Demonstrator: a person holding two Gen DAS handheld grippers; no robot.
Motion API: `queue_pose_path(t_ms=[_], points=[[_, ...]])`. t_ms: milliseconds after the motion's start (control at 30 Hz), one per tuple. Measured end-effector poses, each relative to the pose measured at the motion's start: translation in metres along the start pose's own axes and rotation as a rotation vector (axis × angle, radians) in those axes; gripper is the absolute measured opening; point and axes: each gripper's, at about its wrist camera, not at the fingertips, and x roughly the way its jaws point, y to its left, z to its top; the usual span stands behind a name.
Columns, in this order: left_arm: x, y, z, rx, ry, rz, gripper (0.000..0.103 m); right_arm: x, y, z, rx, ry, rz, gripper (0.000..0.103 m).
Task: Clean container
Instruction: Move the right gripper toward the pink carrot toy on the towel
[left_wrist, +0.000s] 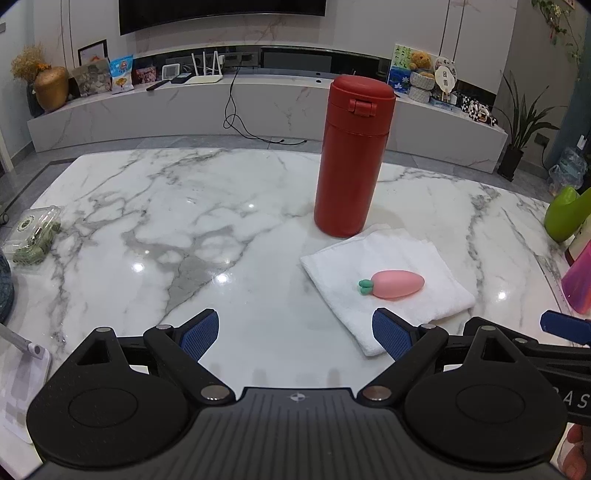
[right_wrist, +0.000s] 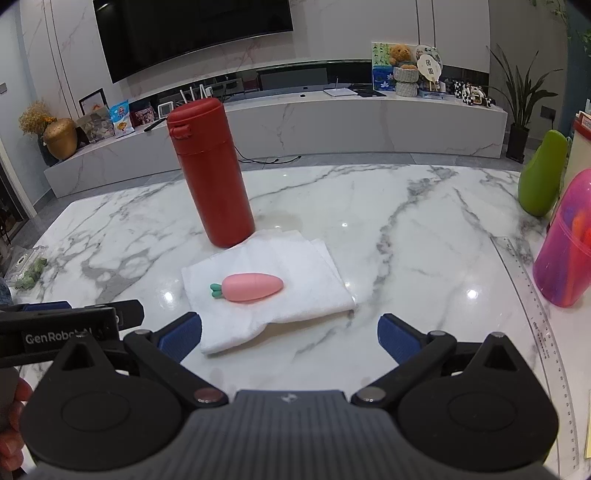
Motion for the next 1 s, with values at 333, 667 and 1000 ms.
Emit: queue_pose_path(t_ms=[333, 667, 1000], points=[[0.0013, 0.0033, 0.0007, -0.016, 0.01, 0.009, 0.091, 0.0025, 0.0006, 0.0001, -0.002, 0.01, 0.009, 0.103], [0.0021, 0.0035, 0.0005, -0.015, 0.012, 0.019, 0.091, 0.004, 0.0013, -0.0002, 0.004, 0.018, 0.017, 0.103], [0.0006, 0.0044, 0.0006, -0.004, 0.005, 0.054, 0.091, 0.0067, 0.0047, -0.0016, 0.011, 0.024, 0.021, 0.103]])
